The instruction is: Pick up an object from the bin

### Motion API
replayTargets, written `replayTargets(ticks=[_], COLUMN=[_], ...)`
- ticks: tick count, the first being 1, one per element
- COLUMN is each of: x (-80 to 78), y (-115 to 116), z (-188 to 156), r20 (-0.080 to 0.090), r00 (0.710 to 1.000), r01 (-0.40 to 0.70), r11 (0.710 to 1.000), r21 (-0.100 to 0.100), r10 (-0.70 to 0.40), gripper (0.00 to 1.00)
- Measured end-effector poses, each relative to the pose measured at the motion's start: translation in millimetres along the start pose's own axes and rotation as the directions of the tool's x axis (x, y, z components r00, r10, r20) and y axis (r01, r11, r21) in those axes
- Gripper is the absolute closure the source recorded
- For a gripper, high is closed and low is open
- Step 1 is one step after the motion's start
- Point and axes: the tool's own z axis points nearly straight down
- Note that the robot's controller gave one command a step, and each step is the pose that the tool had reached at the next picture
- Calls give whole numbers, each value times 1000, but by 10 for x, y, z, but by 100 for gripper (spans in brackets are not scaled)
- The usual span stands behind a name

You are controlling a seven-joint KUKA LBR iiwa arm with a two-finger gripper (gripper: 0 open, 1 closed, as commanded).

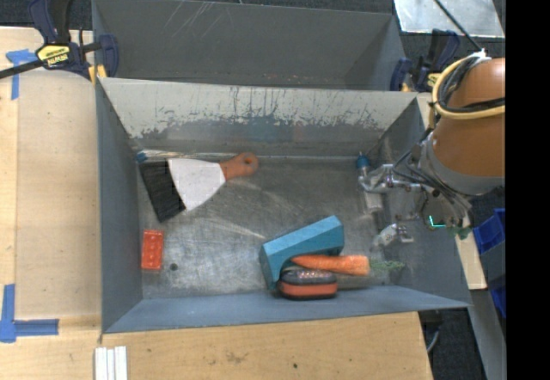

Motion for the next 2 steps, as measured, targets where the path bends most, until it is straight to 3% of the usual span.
replayTargets(ticks=[1, 2], x=[-18, -18], y=[294, 294], z=[994, 994], r20=[16, 16], r00=[999, 999], r01=[31, 32], r11=[999, 999], r21=[6, 6], r10=[-31, -32], gripper=[100, 100])
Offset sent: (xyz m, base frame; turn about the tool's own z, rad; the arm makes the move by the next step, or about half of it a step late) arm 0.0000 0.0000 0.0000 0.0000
